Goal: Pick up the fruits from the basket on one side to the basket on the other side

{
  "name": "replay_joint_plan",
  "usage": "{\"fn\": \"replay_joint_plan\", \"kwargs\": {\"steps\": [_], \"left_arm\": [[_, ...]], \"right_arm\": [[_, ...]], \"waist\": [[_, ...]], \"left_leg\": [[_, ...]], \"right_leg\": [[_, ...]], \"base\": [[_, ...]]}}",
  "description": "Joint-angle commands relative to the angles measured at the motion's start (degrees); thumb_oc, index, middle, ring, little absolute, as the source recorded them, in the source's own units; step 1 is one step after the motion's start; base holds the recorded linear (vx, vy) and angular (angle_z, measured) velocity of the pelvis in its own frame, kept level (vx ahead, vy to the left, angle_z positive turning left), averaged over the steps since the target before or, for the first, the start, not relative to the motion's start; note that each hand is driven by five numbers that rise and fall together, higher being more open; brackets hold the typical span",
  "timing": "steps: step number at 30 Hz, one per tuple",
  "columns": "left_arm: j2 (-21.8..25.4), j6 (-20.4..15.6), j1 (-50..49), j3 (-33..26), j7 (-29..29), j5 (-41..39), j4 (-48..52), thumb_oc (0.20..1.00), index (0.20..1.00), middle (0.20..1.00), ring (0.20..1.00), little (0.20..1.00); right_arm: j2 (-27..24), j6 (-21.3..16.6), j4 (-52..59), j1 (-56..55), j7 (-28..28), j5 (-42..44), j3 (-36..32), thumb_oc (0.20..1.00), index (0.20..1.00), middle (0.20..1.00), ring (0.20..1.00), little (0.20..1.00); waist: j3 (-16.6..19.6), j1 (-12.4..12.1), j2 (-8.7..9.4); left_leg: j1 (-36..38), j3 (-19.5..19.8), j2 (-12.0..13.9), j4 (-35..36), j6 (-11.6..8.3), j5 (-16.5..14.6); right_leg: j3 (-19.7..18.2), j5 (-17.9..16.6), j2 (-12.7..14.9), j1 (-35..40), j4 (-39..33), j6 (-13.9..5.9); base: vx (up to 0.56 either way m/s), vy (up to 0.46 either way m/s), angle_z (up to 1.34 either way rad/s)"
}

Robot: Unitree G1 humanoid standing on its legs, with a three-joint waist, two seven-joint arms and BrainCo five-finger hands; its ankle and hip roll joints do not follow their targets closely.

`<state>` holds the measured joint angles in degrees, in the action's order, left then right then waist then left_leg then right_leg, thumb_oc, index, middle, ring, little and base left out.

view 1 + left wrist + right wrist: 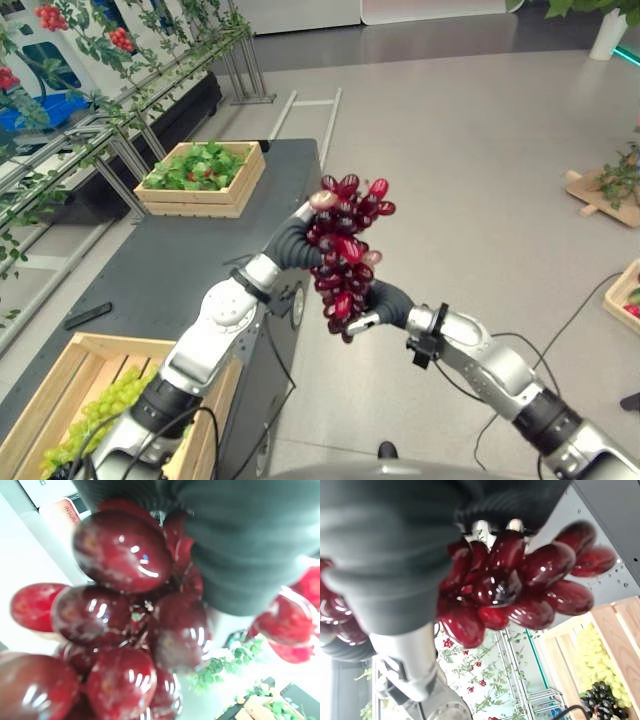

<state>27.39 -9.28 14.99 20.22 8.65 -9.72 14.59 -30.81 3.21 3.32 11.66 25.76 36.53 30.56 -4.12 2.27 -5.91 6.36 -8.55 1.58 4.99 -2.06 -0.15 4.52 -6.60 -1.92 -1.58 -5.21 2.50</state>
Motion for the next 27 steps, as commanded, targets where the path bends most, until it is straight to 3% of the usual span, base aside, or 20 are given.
{"fn": "replay_joint_plan", "kwargs": {"steps": [1,2,27], "left_arm": [[-1.16,-3.92,7.72,-0.16,-2.58,-0.14,0.76,0.2,0.2,0.2,0.2,0.2],[-1.18,-3.99,7.71,-0.21,-2.61,-0.07,0.77,0.2,0.2,0.2,0.2,0.2],[-0.82,-4.24,7.21,-0.78,-2.96,0.73,0.64,0.2,0.2,0.2,0.2,0.2]], "right_arm": [[3.63,-2.31,3.27,4.37,0.76,4.56,2.22,0.354,0.354,0.354,0.354,0.354],[3.64,-2.24,3.37,4.38,0.72,4.71,2.27,0.2,0.2,0.2,0.2,0.2],[2.94,-3.62,3.72,3.74,-0.5,2.64,0.66,0.2,0.2,0.2,0.2,0.2]], "waist": [[4.0,0.2,3.46],[4.0,0.2,3.44],[4.1,0.4,3.69]], "left_leg": [[-1.04,0.67,-0.85,-0.09,0.54,-0.89],[-1.04,0.67,-0.86,-0.09,0.54,-0.91],[-0.87,0.47,-0.72,-0.07,0.48,-1.13]], "right_leg": [[-0.83,5.03,4.49,4.46,0.21,-8.79],[-0.86,5.02,4.5,4.44,0.21,-8.79],[-0.78,5.15,4.54,4.53,0.21,-8.86]], "base": [[0.0,0.0,0.0],[0.0,0.0,0.0],[0.0,0.0,0.0]]}}
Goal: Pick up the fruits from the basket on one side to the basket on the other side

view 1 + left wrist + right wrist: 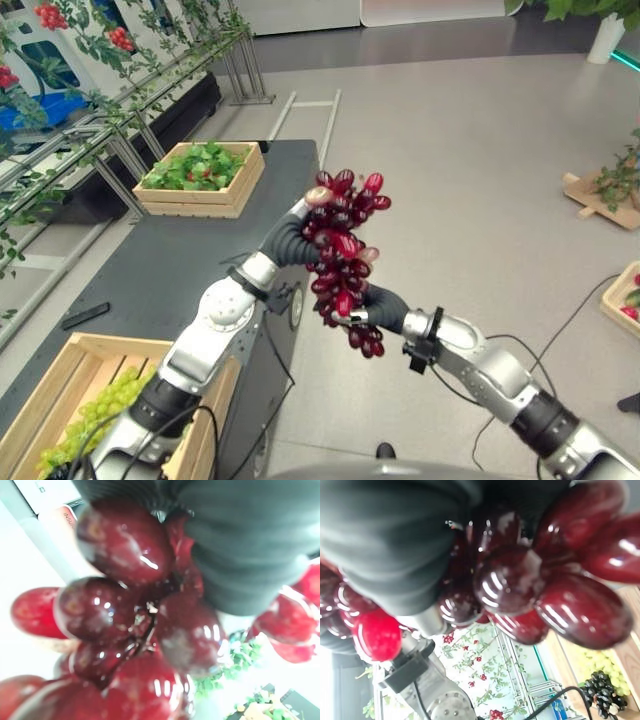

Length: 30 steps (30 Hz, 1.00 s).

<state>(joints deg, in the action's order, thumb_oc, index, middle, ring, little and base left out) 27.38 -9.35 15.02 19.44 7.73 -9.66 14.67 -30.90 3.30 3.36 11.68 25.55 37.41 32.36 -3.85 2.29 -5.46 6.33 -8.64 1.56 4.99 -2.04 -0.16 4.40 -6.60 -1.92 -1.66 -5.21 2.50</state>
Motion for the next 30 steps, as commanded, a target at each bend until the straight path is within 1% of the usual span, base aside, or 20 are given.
{"fn": "replay_joint_plan", "kwargs": {"steps": [1,4,5,12,25,30], "left_arm": [[-0.84,-4.18,7.05,-0.08,-2.1,0.77,0.44,0.2,0.2,0.2,0.2,0.2],[-0.79,-4.25,6.64,-0.66,-2.69,0.94,-0.13,0.2,0.2,0.2,0.2,0.2],[-0.79,-4.1,6.44,-0.76,-2.84,0.88,-0.71,1.0,1.0,1.0,1.0,1.0],[-0.26,-3.86,5.14,-1.76,-2.82,1.08,-1.59,1.0,1.0,1.0,1.0,1.0],[-1.19,-3.56,4.41,-2.41,-3.76,2.63,-2.71,1.0,1.0,1.0,1.0,1.0],[-1.56,-3.58,3.23,-3.93,-5.28,2.86,-3.7,1.0,1.0,1.0,1.0,1.0]], "right_arm": [[3.12,-3.73,3.67,3.53,-0.5,1.94,-1.3,0.2,0.2,0.2,0.2,0.2],[3.31,-4.23,3.86,3.24,-1.08,2.86,-1.69,0.2,0.2,0.2,0.2,0.2],[3.39,-4.38,3.77,3.14,-1.28,2.92,-1.82,0.2,0.2,0.2,0.2,0.2],[3.86,-4.79,3.64,1.88,-1.46,3.43,-2.91,0.2,0.2,0.2,0.2,0.2],[3.67,-5.36,5.06,1.08,-1.25,4.27,-3.96,0.2,0.2,0.2,0.2,0.2],[4.07,-6.19,5.74,0.8,-1.94,4.9,-4.72,0.2,0.2,0.2,0.2,0.2]], "waist": [[3.83,0.38,3.28],[3.83,0.38,3.51],[3.85,0.32,3.62],[3.82,0.17,3.75],[4.19,0.51,3.65],[4.36,0.62,3.51]], "left_leg": [[-0.79,0.54,-0.72,-0.07,0.46,-1.12],[-0.76,0.6,-0.69,-0.1,0.41,-1.05],[-0.72,0.67,-0.7,-0.12,0.41,-1.02],[-0.57,0.84,-0.82,-0.18,0.39,-1.02],[-0.18,0.49,-0.91,-0.46,0.42,-1.51],[-0.17,0.58,-1.0,-0.46,0.46,-1.52]], "right_leg": [[-0.66,5.2,4.52,4.65,0.21,-8.87],[-0.61,5.26,4.51,4.68,0.21,-8.81],[-0.6,5.28,4.51,4.75,0.21,-8.76],[-0.5,5.43,4.5,5.02,0.21,-8.58],[-0.55,5.48,4.7,5.41,0.21,-8.53],[-0.5,5.58,4.76,5.46,0.21,-8.5]], "base": [[0.0,0.0,0.0],[0.0,0.0,0.0],[0.0,0.0,0.0],[0.0,0.0,0.0],[0.0,0.0,0.0],[0.0,0.0,0.0]]}}
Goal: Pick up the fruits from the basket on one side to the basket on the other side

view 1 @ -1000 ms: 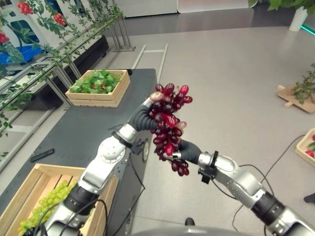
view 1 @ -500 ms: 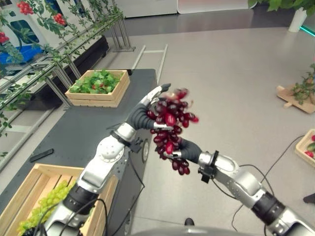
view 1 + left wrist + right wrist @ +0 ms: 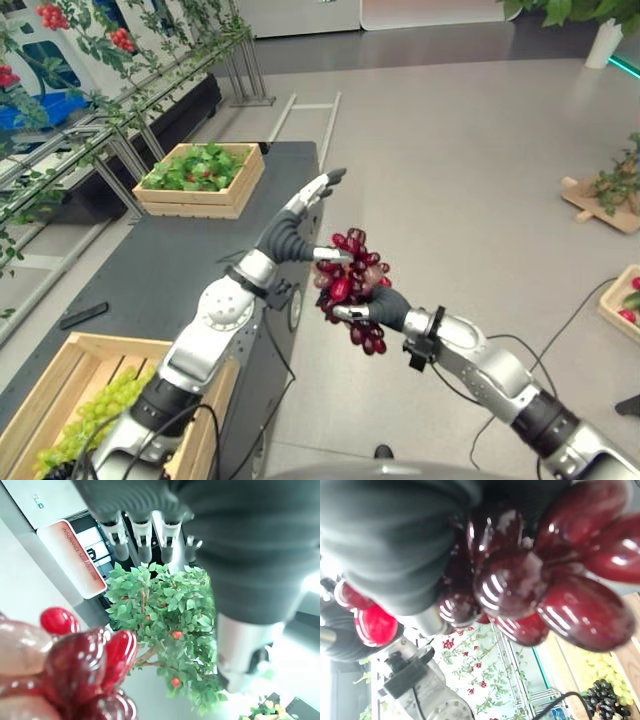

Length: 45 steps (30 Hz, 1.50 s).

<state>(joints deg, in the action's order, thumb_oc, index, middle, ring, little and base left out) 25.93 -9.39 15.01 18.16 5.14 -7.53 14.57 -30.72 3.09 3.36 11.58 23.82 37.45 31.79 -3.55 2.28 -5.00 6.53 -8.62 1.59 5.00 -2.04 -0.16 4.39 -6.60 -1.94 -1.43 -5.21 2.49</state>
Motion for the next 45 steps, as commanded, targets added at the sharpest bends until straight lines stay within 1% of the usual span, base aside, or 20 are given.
{"fn": "replay_joint_plan", "kwargs": {"steps": [1,5,7,9,12,17,22,23,25,26,28,29,32,35,36,38,39,40,42,45], "left_arm": [[-0.2,-3.63,2.51,-3.27,-3.14,0.54,-3.97,1.0,1.0,1.0,1.0,1.0],[-1.39,-3.9,-1.05,-7.01,-7.53,-0.64,-6.94,1.0,1.0,1.0,1.0,1.0],[-1.78,-4.22,-5.54,-11.51,-11.11,-0.94,-9.63,1.0,1.0,1.0,1.0,1.0],[-1.67,-4.23,-7.32,-13.22,-11.74,-1.18,-10.03,1.0,1.0,1.0,1.0,1.0],[-1.2,-6.25,-14.52,-20.64,-13.94,-2.93,-10.82,1.0,1.0,1.0,1.0,1.0],[-1.91,-7.74,-18.94,-24.04,-14.39,-3.04,-11.91,1.0,1.0,1.0,1.0,1.0],[-4.06,-8.96,-19.54,-23.81,-14.42,-7.37,-12.06,1.0,1.0,1.0,1.0,1.0],[-4.33,-9.28,-19.28,-23.26,-14.32,-8.07,-11.95,1.0,1.0,1.0,1.0,1.0],[-4.23,-9.94,-19.57,-23.02,-13.81,-8.77,-10.87,1.0,1.0,1.0,1.0,1.0],[-4.24,-10.12,-20.08,-23.03,-13.6,-9.54,-10.51,1.0,1.0,1.0,1.0,1.0],[-4.19,-10.33,-19.9,-22.85,-13.38,-9.84,-10.85,1.0,1.0,1.0,1.0,1.0],[-4.13,-10.38,-19.57,-21.7,-12.85,-10.31,-11.5,1.0,1.0,1.0,1.0,1.0],[-3.86,-10.13,-19.81,-20.25,-12.02,-9.77,-12.5,1.0,1.0,1.0,1.0,1.0],[-2.34,-9.73,-19.99,-17.87,-10.72,-9.77,-12.29,1.0,1.0,1.0,1.0,1.0],[-1.54,-9.74,-19.59,-17.21,-10.62,-9.69,-11.9,1.0,1.0,1.0,1.0,1.0],[-0.34,-9.67,-19.17,-17.52,-10.83,-9.21,-11.36,1.0,1.0,1.0,1.0,1.0],[-0.33,-9.66,-19.17,-17.54,-10.83,-9.21,-11.35,1.0,1.0,1.0,1.0,1.0],[-0.06,-9.7,-19.77,-18.18,-10.83,-9.15,-9.91,1.0,1.0,1.0,1.0,1.0],[-0.57,-9.73,-19.64,-17.64,-10.82,-9.97,-9.81,1.0,1.0,1.0,1.0,1.0],[-0.94,-9.71,-19.86,-17.28,-10.81,-10.11,-9.58,1.0,1.0,1.0,1.0,1.0]], "right_arm": [[3.97,-6.3,5.92,0.7,-0.48,5.08,-4.45,0.2,0.2,0.2,0.2,0.2],[4.28,-8.25,6.91,-0.81,-2.16,6.12,-6.74,0.2,0.2,0.2,0.2,0.2],[4.33,-10.49,6.57,-2.78,-4.03,6.69,-9.64,0.2,0.2,0.2,0.2,0.2],[4.22,-11.14,6.38,-3.35,-4.69,6.45,-10.83,0.2,0.2,0.2,0.2,0.2],[3.96,-14.02,5.65,-5.21,-8.41,5.07,-16.93,0.2,0.2,0.2,0.2,0.2],[4.39,-16.28,6.02,-5.79,-11.75,3.43,-22.83,0.2,0.2,0.2,0.2,0.2],[4.99,-18.24,3.84,-4.17,-16.56,1.05,-26.01,0.2,0.2,0.2,0.2,0.2],[4.98,-18.75,3.02,-3.22,-17.79,-0.17,-26.32,0.2,0.2,0.2,0.2,0.2],[5.06,-19.1,1.46,0.59,-19.46,-2.34,-25.28,0.2,0.2,0.2,0.2,0.2],[4.51,-19.24,1.02,2.16,-20.3,-3.62,-25.1,0.2,0.2,0.2,0.2,0.2],[4.18,-19.23,0.6,2.92,-20.7,-4.05,-25.3,0.2,0.2,0.2,0.2,0.2],[3.93,-19.8,0.95,2.86,-21.78,-5.06,-26.65,0.2,0.2,0.2,0.2,0.2],[3.48,-19.99,1.79,2.58,-22.98,-6.94,-27.96,0.2,0.2,0.2,0.2,0.2],[3.87,-20.66,2.1,3.23,-25.07,-9.12,-29.74,0.2,0.2,0.2,0.2,0.2],[4.55,-20.96,2.35,3.78,-25.65,-9.41,-29.48,0.2,0.2,0.2,0.2,0.2],[6.24,-20.77,2.1,5.63,-25.63,-9.25,-28.25,0.2,0.2,0.2,0.2,0.2],[6.24,-20.77,2.09,5.65,-25.63,-9.25,-28.24,0.2,0.2,0.2,0.2,0.2],[7.19,-20.82,1.22,7.07,-25.94,-9.39,-27.14,0.2,0.2,0.2,0.2,0.2],[7.6,-20.62,0.73,7.79,-26.16,-9.45,-25.95,0.2,0.2,0.2,0.2,0.2],[7.24,-20.41,0.74,8.19,-26.12,-8.92,-25.2,0.2,0.2,0.2,0.2,0.2]], "waist": [[4.12,0.65,3.06],[4.26,0.73,3.17],[4.26,0.81,3.42],[4.27,0.8,3.52],[4.45,0.76,4.39],[4.46,0.46,6.01],[2.96,-0.99,7.82],[2.55,-1.45,8.12],[1.84,-3.16,9.01],[2.08,-3.08,9.14],[2.13,-2.57,9.14],[2.63,-1.42,9.38],[3.3,-1.15,9.6],[2.38,-0.5,9.95],[1.46,-0.85,10.03],[0.49,-3.01,9.94],[0.48,-2.91,9.94],[0.47,-3.99,9.35],[0.77,-4.25,9.38],[1.84,-4.43,9.65]], "left_leg": [[-0.31,0.48,-1.04,-0.48,0.47,-1.55],[-0.16,0.31,-0.95,-0.47,0.45,-1.58],[-0.11,0.28,-0.78,-0.5,0.34,-1.57],[-0.12,0.35,-0.71,-0.52,0.34,-1.64],[-0.09,0.68,-0.48,-0.98,0.33,-2.01],[-0.39,0.65,-0.16,-3.25,0.55,-3.46],[-3.93,7.04,-2.57,-8.47,1.14,-5.5],[-4.75,9.63,-4.05,-9.8,1.17,-5.78],[-6.2,18.36,-9.67,-11.98,2.78,-6.51],[-6.09,20.03,-10.58,-11.25,3.51,-6.92],[-6.16,18.2,-9.74,-10.33,3.64,-6.38],[-6.13,15.19,-8.36,-8.93,3.59,-5.65],[-5.48,12.82,-7.4,-6.48,3.68,-4.87],[-4.9,7.64,-6.41,-2.52,3.87,-2.98],[-4.71,5.45,-5.49,-2.14,3.78,-2.83],[-5.61,1.69,-3.45,-2.46,2.98,-1.91],[-5.62,1.78,-3.46,-2.48,2.98,-1.91],[-5.34,-1.75,-1.82,-2.03,2.33,-1.09],[-4.41,-4.3,-1.28,-1.4,2.4,-0.79],[-3.64,-6.95,-1.2,-0.46,2.07,-0.95]], "right_leg": [[-0.54,5.62,4.75,5.29,0.21,-8.47],[-0.73,5.7,4.65,5.32,0.21,-8.39],[-0.79,5.74,4.62,5.34,0.21,-8.25],[-0.83,5.78,4.6,5.34,0.21,-8.19],[-1.48,5.94,3.9,5.39,0.21,-7.7],[-3.32,5.91,2.82,4.77,0.21,-7.33],[-6.4,4.63,2.14,3.09,0.21,-6.66],[-6.98,4.16,2.15,2.72,0.21,-6.68],[-9.55,2.51,1.86,1.11,0.59,-6.62],[-10.41,2.32,1.32,0.54,0.75,-6.65],[-10.47,1.75,1.23,0.03,0.84,-6.85],[-10.05,1.26,1.57,-0.65,0.71,-7.59],[-10.53,0.87,1.59,-1.49,0.66,-8.35],[-12.26,-1.33,1.29,-4.83,2.28,-10.58],[-10.33,-1.7,1.2,-6.49,4.69,-11.21],[1.44,0.83,4.47,-7.75,7.61,-10.91],[1.53,0.89,4.5,-7.75,7.68,-10.91],[9.52,2.87,7.99,-6.18,9.47,-10.03],[10.94,3.28,9.11,-4.83,11.1,-9.98],[12.5,2.93,9.45,-2.22,7.72,-10.59]], "base": [[0.0,0.0,0.0],[0.0,0.0,0.0],[0.0,0.0,0.0],[0.0,0.0,0.0],[0.0,0.0,0.0],[0.0,-0.043,-0.05],[-0.07,-0.044,-0.36],[-0.07,-0.007,-0.44],[-0.1,-0.026,-0.53],[-0.07,-0.017,-0.9],[-0.04,0.024,-1.03],[-0.05,0.045,-0.5],[-0.06,0.09,-0.29],[-0.16,0.056,-0.56],[-0.22,-0.042,-0.68],[-0.19,-0.059,-0.84],[-0.15,-0.01,-1.49],[-0.11,0.007,-1.31],[-0.09,-0.001,-1.02],[0.0,-0.038,-0.63]]}}
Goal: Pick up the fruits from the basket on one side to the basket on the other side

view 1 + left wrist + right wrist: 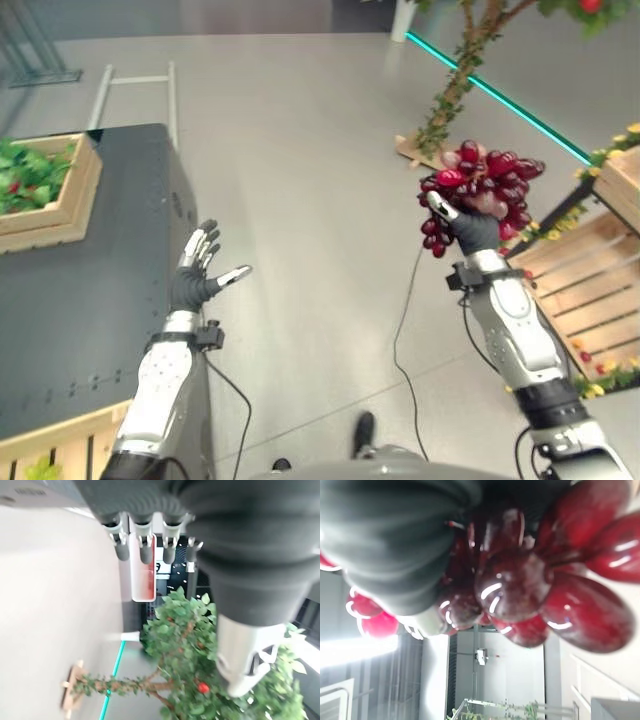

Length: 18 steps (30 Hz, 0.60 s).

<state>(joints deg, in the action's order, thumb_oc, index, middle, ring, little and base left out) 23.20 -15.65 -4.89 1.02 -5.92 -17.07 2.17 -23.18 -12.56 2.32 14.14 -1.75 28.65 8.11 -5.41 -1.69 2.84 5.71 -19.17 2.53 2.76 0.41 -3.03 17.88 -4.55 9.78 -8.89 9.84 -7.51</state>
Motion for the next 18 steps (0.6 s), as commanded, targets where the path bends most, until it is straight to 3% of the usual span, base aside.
{"fn": "replay_joint_plan", "kwargs": {"steps": [1,9,12,13,15,16,17,18], "left_arm": [[1.73,-3.35,-0.02,0.04,0.42,-0.53,2.92,1.0,1.0,1.0,1.0,1.0],[0.86,-3.57,2.9,3.95,0.89,-1.62,2.59,1.0,1.0,1.0,1.0,1.0],[0.04,-4.01,4.66,5.29,0.89,-2.36,1.85,1.0,1.0,1.0,1.0,1.0],[-0.12,-4.16,4.68,5.45,0.99,-2.72,1.88,1.0,1.0,1.0,1.0,1.0],[-0.43,-4.43,4.95,5.86,0.79,-3.79,1.87,1.0,1.0,1.0,1.0,1.0],[-0.39,-4.45,5.06,5.85,0.8,-3.8,1.84,1.0,1.0,1.0,1.0,1.0],[-0.84,-4.6,4.87,5.84,0.19,-4.12,1.98,1.0,1.0,1.0,1.0,1.0],[-0.83,-4.6,4.92,5.84,0.18,-4.11,1.98,1.0,1.0,1.0,1.0,1.0]], "right_arm": [[-0.31,-4.72,1.89,6.02,-0.56,0.07,-1.09,0.2,0.2,0.2,0.2,0.2],[-3.04,-4.79,2.32,4.88,-1.47,0.81,-1.65,0.2,0.2,0.2,0.2,0.2],[-4.09,-5.2,2.89,4.65,-1.83,0.08,-2.13,0.2,0.2,0.2,0.2,0.2],[-4.4,-5.39,3.01,4.81,-2.0,0.19,-2.19,0.2,0.2,0.2,0.2,0.2],[-4.1,-5.81,2.63,5.34,-2.19,1.21,-1.7,0.2,0.2,0.2,0.2,0.2],[-4.09,-5.83,2.59,5.43,-2.18,1.23,-1.75,0.2,0.2,0.2,0.2,0.2],[-4.45,-5.82,3.08,5.9,-2.84,0.63,-1.26,0.2,0.2,0.2,0.2,0.2],[-4.44,-5.79,3.11,5.93,-2.87,0.61,-1.29,0.2,0.2,0.2,0.2,0.2]], "waist": [[4.26,-0.49,2.03],[4.7,2.32,1.29],[3.9,3.23,1.83],[3.41,3.22,1.98],[1.97,2.24,2.68],[1.98,2.24,2.75],[0.5,0.98,3.05],[0.55,1.0,3.17]], "left_leg": [[-2.77,2.55,-2.25,2.01,-0.38,2.1],[-0.64,1.0,-0.48,-1.54,-1.71,-0.39],[-3.12,0.99,1.78,-11.89,-3.19,-1.44],[-4.39,1.24,3.09,-16.32,-3.73,-0.69],[-8.74,3.22,5.54,-27.4,-5.22,3.76],[-9.13,3.27,5.59,-27.63,-5.23,3.98],[-12.39,6.42,4.22,-33.9,-5.56,4.74],[-12.59,6.37,4.09,-33.8,-5.44,5.03]], "right_leg": [[-0.63,0.06,-2.28,5.61,-9.21,-0.56],[-4.53,2.76,-5.34,6.62,-9.8,1.43],[-5.38,3.98,-6.25,7.61,-9.19,3.18],[-5.77,4.64,-6.66,8.5,-9.12,3.79],[-6.77,5.01,-7.46,10.3,-9.41,5.54],[-6.74,4.76,-7.49,10.09,-9.5,5.67],[-8.09,5.47,-7.92,11.29,-9.58,6.87],[-8.08,5.27,-7.79,11.1,-9.63,6.88]], "base": [[0.03,-0.033,-0.71],[0.11,-0.151,-0.47],[0.09,-0.25,-0.03],[0.09,-0.304,0.04],[0.07,-0.241,-0.06],[0.06,-0.202,-0.37],[0.01,-0.105,-0.46],[0.11,-0.083,-0.49]]}}
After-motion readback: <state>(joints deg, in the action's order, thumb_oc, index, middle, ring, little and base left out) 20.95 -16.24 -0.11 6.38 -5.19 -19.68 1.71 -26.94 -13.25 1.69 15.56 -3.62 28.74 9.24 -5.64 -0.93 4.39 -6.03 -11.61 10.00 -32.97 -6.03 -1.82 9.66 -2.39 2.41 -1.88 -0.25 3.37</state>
